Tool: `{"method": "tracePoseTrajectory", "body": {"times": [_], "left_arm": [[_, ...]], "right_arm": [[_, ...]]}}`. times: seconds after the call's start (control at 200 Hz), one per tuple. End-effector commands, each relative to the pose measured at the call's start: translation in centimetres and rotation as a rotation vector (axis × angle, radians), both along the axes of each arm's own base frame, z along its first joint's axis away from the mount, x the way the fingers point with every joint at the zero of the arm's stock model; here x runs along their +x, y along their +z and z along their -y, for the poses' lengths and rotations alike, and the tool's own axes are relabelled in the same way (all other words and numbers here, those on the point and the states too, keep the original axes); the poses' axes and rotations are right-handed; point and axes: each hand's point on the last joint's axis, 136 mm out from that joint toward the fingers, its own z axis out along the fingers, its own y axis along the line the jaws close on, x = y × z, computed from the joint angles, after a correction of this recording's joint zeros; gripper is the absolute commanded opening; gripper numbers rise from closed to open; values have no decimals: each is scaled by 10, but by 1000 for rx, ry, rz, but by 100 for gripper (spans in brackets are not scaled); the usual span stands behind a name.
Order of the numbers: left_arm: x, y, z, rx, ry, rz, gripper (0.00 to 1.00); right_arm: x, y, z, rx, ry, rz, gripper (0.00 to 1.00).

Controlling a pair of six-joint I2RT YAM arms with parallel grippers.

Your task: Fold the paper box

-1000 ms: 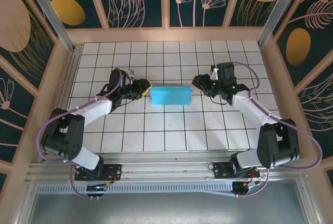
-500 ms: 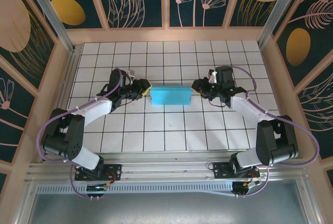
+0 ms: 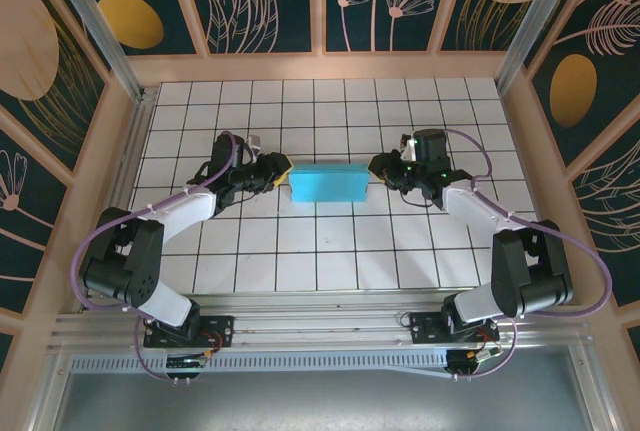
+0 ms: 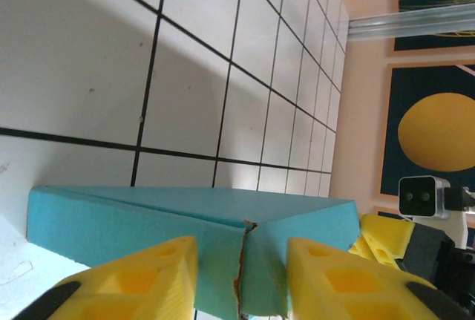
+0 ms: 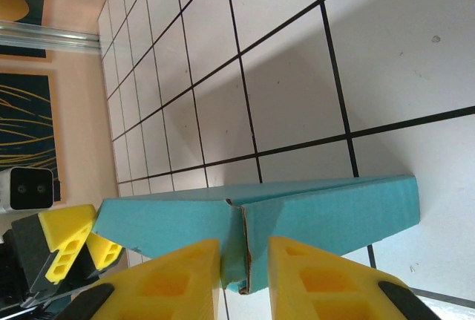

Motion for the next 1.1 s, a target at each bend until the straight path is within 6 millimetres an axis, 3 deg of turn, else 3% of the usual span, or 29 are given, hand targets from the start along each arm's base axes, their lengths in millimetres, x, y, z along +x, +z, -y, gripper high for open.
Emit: {"method": "tracePoseTrajectory", "body": {"times": [0.0,0.23,0.395,0.711,1.096], "left_arm": [[-4,-1,3,42,-24,-11,44],[2,19,-3,105,-18,63,53],[3,15,-8,130,3,52,55],[-1,-1,-7,129,-4,1,33],[-11,-18,-6,111,-15,-41,20]], "right_arm": [[-5,-23,7,-49,-11,-45,24],[-4,-23,7,-56,-13,-42,23],[-4,-24,7,-60,-11,-44,23],[-4,-23,7,-59,-11,-41,23],[-8,-36,13,-94,-21,-63,22]]}}
